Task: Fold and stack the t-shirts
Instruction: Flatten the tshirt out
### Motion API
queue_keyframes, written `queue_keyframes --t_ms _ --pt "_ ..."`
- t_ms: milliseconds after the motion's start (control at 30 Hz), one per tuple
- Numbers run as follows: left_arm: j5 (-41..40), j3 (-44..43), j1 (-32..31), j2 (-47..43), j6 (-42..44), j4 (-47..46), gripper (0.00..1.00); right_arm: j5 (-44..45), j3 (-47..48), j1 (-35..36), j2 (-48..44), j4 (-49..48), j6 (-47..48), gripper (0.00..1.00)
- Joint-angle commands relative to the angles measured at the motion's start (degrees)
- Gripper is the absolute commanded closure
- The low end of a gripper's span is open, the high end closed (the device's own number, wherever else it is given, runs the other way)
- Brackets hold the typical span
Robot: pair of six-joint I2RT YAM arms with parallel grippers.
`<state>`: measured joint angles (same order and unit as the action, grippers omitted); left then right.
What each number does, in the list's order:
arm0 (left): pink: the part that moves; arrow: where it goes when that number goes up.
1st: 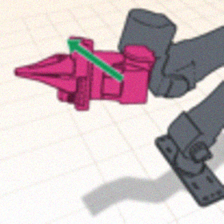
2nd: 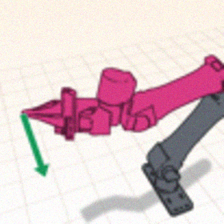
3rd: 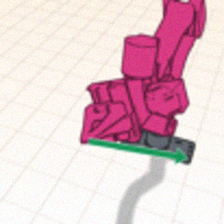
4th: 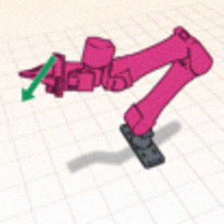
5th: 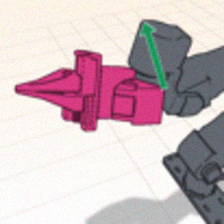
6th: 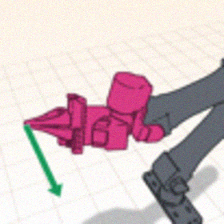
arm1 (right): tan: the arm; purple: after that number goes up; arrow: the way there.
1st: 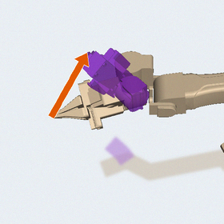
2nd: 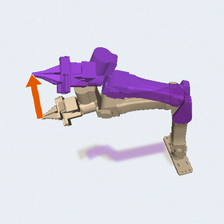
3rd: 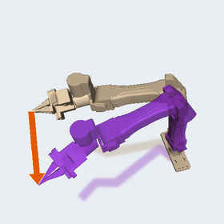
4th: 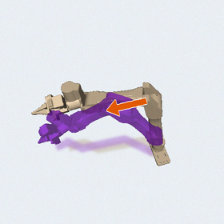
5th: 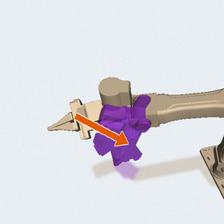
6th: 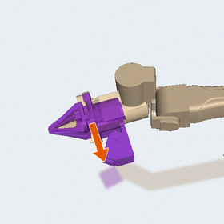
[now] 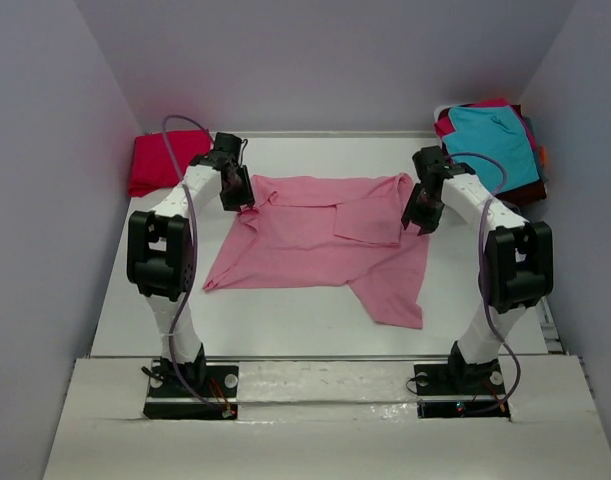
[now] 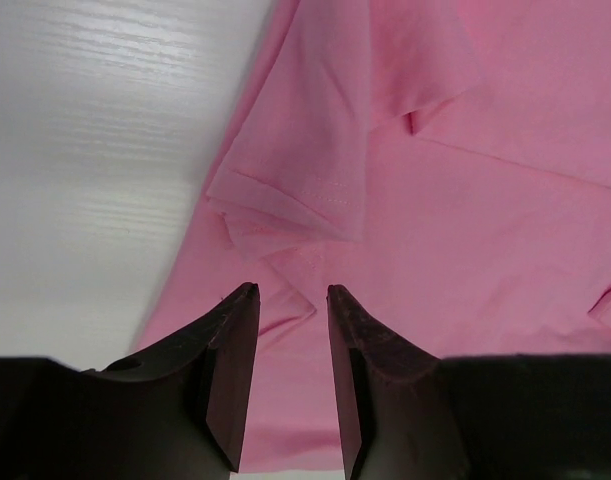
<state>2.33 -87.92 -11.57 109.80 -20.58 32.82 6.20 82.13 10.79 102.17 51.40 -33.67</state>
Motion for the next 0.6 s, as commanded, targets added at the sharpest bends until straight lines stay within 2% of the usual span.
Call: queue_keyframes --t_ms 0,167,333,567 --pt "-0.57 -3.66 -0.82 0.15 1.59 1.98 0.56 -2.76 -1.71 0.46 1.53 -3.93 0.01 0.54" --pt "-0.66 -5.68 -1.43 1.29 1.59 2.69 0.56 -7.95 -4.34 0.46 2.68 -6.66 -0.87 0.54" --pt "-0.66 -6.39 -1.43 2.17 1.68 3.04 0.56 -9.01 -5.22 0.46 5.84 -7.98 -0.69 0.55" --pt "-1.27 -5.95 -1.43 2.44 1.86 2.87 0.56 -9.18 -5.57 0.46 5.76 -8.42 -0.78 0.55"
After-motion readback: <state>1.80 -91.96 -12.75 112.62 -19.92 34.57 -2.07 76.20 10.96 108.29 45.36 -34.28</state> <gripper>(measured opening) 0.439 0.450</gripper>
